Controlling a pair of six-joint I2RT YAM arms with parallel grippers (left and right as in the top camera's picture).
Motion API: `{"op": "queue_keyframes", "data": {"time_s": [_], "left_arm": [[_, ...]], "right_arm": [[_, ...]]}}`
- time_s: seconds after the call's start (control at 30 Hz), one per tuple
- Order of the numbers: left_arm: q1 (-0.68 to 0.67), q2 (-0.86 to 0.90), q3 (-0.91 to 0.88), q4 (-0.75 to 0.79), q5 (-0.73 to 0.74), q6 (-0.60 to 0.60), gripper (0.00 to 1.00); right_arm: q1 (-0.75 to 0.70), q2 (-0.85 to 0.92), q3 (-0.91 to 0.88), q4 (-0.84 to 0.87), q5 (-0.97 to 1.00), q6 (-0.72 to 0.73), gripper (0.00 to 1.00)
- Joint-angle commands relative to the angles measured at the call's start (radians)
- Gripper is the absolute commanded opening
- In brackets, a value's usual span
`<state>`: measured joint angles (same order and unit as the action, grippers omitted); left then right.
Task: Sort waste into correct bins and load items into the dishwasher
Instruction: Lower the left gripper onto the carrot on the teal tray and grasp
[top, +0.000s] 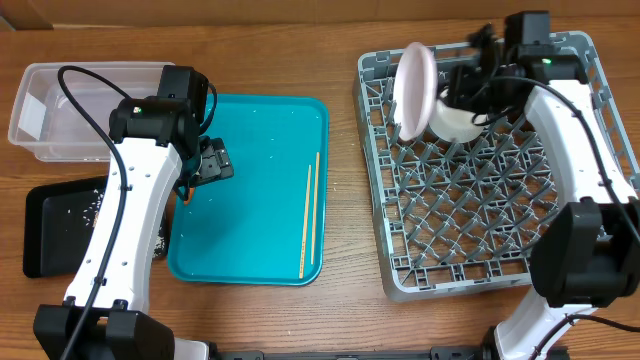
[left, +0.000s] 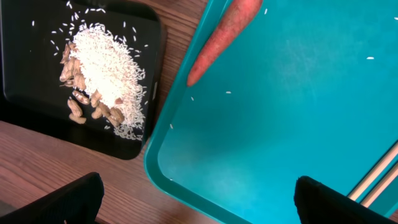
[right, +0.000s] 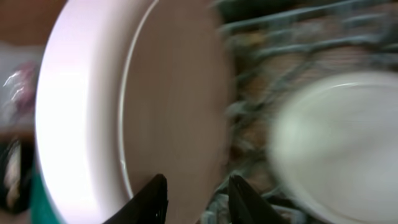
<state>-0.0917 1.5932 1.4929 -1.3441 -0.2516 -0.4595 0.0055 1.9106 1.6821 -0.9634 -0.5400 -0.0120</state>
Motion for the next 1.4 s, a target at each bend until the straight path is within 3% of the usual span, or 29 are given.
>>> {"op": "queue_keyframes", "data": {"time_s": [0.0,0.13,0.27,0.4,0.6,0.7,0.83,0.93,1.1,1.37], "left_arm": [[0.002,0.003,0.0,-0.002,-0.017,0.019,1.0],[0.002,0.003,0.0,-0.003,-0.018,0.019,1.0],[0.002,0.003,0.0,-0.003,-0.018,0.019,1.0],[0.002,0.003,0.0,-0.002,-0.018,0.019,1.0],[0.002,0.003,-0.032,0.012,-0.018,0.019,1.0],[0.002,0.004,-0.093,0.074,-0.016,0.03,1.0],[0.002,0.007,-0.229,0.287,0.069,0.192,0.93],[0.002,0.023,-0.29,0.412,0.068,0.245,0.89],[0.002,0.107,-0.295,0.537,0.067,0.327,0.98],[0.084,0.256,-0.295,0.643,0.063,0.359,1.0]], "right_arm": [[0.024,-0.015,0.021,-0.036,-0.238,-0.177,0.35],[0.018,-0.015,0.021,-0.064,-0.238,-0.179,0.35],[0.003,-0.026,0.021,-0.095,-0.168,-0.167,0.46],[-0.014,-0.092,0.022,-0.136,-0.045,-0.115,0.52],[0.021,-0.232,0.022,-0.249,0.055,-0.115,0.54],[0.064,-0.257,0.022,-0.303,0.069,-0.115,0.54],[0.124,-0.257,0.019,-0.348,0.069,-0.115,0.54],[0.135,-0.257,0.019,-0.354,0.069,-0.106,0.54],[0.135,-0.257,0.019,-0.375,0.09,-0.092,0.54],[0.135,-0.257,0.019,-0.394,0.106,-0.092,0.55]]}}
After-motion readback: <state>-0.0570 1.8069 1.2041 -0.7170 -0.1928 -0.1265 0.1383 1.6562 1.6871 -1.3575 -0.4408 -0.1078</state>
